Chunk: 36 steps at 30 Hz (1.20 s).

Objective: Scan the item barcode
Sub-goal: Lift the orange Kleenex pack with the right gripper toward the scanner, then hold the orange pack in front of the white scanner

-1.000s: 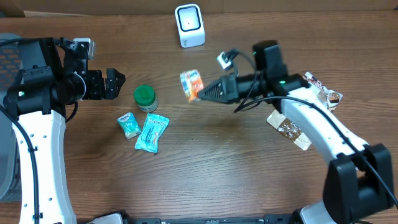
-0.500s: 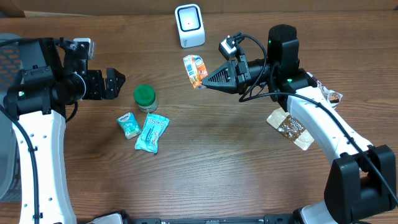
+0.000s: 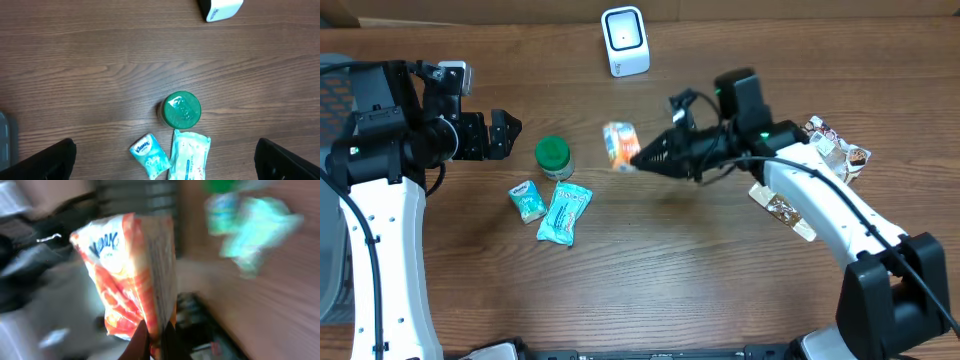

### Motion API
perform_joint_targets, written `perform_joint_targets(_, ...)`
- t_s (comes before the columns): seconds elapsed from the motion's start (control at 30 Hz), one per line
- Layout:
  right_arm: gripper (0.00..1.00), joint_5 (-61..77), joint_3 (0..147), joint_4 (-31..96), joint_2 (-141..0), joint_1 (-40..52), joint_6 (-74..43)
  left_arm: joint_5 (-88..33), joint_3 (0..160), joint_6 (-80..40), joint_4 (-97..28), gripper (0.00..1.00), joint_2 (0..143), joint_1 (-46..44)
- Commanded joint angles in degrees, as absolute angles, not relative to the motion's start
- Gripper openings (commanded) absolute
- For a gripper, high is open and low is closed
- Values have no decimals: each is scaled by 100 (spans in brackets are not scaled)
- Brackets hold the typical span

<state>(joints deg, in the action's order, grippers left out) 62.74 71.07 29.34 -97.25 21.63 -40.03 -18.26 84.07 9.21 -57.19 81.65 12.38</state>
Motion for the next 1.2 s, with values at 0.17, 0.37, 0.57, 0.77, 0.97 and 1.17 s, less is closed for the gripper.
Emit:
perform_joint_targets(0.17, 4, 2641, 8274, 4746, -9767, 2519, -2910, -1890, 8534, 1011, -5706, 99, 8132, 1208)
perform_joint_targets(0.37, 4, 67, 10680, 6066, -10130, 2661, -2598, -1890, 8534, 1011, -5706, 100, 8132, 1208)
perform_joint_targets(0.57, 4, -2685, 11476, 4976, -10617, 3011, -1428, -1890, 8534, 1011, -5706, 100, 8132, 1208)
perform_joint_targets(0.77, 4, -3588, 11476, 2980, -11572, 3186, 478, -1890, 8534, 1011, -5706, 100, 8132, 1208)
perform_joint_targets(0.97, 4, -3885, 11476, 1382, -12619, 3192, 2147, -1890, 8534, 1011, -5704, 100, 8132, 1208)
perform_joint_targets(1.17, 4, -3894, 11476, 401, -13467, 3192, 3391, -1890, 8534, 1011, -5706, 99, 8132, 1208)
